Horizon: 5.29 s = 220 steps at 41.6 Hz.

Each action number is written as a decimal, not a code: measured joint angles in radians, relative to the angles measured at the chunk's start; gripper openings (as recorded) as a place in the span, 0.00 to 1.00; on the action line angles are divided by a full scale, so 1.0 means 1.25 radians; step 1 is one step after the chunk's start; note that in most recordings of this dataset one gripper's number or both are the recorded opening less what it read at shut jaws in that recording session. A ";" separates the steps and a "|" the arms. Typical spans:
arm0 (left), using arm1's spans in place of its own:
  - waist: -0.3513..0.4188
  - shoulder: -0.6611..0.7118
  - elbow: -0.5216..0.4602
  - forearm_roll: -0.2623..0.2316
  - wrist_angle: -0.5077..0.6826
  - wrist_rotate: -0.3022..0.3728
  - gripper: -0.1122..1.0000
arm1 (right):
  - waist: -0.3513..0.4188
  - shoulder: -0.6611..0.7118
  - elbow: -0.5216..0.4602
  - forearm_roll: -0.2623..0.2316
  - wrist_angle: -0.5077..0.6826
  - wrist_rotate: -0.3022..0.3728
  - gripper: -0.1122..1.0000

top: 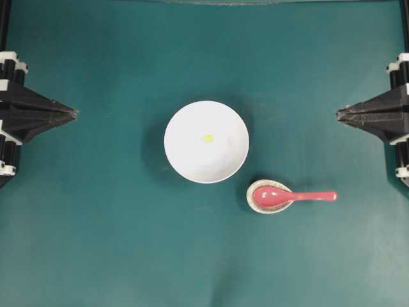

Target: Scoop the yellow hexagonal prism block from the bowl with a spoon using the right arm.

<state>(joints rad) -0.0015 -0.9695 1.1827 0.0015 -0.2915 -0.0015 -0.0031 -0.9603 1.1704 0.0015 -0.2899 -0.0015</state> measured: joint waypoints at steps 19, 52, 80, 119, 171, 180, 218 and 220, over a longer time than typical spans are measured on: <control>0.000 -0.009 0.000 0.006 0.023 0.000 0.10 | -0.001 0.006 0.000 0.000 0.000 -0.001 0.10; 0.000 -0.012 0.000 0.005 0.036 0.004 0.10 | -0.001 0.074 0.012 0.023 0.005 0.007 0.53; 0.000 -0.013 0.000 0.005 0.070 0.000 0.10 | 0.081 0.353 0.129 0.126 -0.245 0.012 0.52; 0.000 -0.021 0.000 0.006 0.110 -0.002 0.10 | 0.410 0.741 0.179 0.383 -0.660 0.082 0.52; 0.000 -0.021 0.000 0.005 0.119 -0.005 0.10 | 0.432 0.870 0.147 0.395 -0.695 0.082 0.52; 0.000 -0.021 0.000 0.006 0.119 -0.005 0.10 | 0.433 0.870 0.147 0.395 -0.664 0.082 0.52; 0.000 -0.021 0.000 0.006 0.119 -0.005 0.10 | 0.433 0.870 0.141 0.395 -0.660 0.081 0.31; 0.000 -0.021 0.000 0.006 0.120 -0.005 0.10 | 0.433 0.870 0.142 0.395 -0.659 0.080 0.31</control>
<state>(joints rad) -0.0015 -0.9956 1.1827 0.0092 -0.1411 -0.0077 0.5384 0.1273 1.3484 0.4955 -1.1137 0.0982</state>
